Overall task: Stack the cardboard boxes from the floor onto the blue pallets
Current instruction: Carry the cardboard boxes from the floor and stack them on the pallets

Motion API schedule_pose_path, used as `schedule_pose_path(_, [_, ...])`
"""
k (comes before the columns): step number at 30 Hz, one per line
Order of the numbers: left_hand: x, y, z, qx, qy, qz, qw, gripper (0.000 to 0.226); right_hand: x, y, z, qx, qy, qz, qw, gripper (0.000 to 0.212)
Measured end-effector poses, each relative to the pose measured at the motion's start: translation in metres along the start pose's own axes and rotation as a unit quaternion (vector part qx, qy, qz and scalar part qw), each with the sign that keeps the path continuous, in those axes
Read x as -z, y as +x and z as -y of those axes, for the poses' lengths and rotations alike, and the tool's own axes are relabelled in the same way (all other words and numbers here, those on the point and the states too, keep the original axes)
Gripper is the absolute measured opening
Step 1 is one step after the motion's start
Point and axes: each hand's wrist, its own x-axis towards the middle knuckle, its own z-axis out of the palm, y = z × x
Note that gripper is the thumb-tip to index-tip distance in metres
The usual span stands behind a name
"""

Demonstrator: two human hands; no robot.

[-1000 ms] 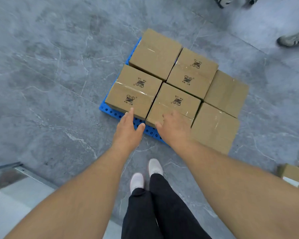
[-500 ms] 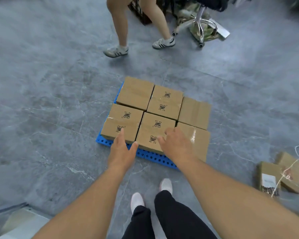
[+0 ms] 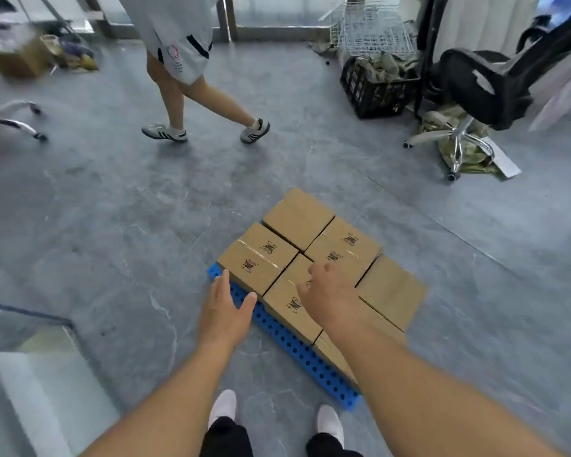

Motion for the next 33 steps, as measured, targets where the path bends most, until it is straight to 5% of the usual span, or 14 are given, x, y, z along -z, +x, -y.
schedule_pose_path(18, [-0.021, -0.193, 0.05, 0.247, -0.079, -0.255, 0.932, 0.077, -0.042, -0.09, 0.025, 0.307, -0.111, 0.127, 0.937, 0.05])
schedule_pose_path(23, [-0.046, -0.267, 0.066, 0.314, -0.105, -0.303, 0.893, 0.077, -0.067, -0.14, 0.015, 0.389, -0.177, 0.161, 0.89, 0.034])
schedule_pose_path(33, [-0.15, -0.414, 0.043, 0.432, -0.166, -0.381, 0.8, 0.079, -0.065, -0.255, -0.056, 0.554, -0.218, 0.199, 0.778, 0.038])
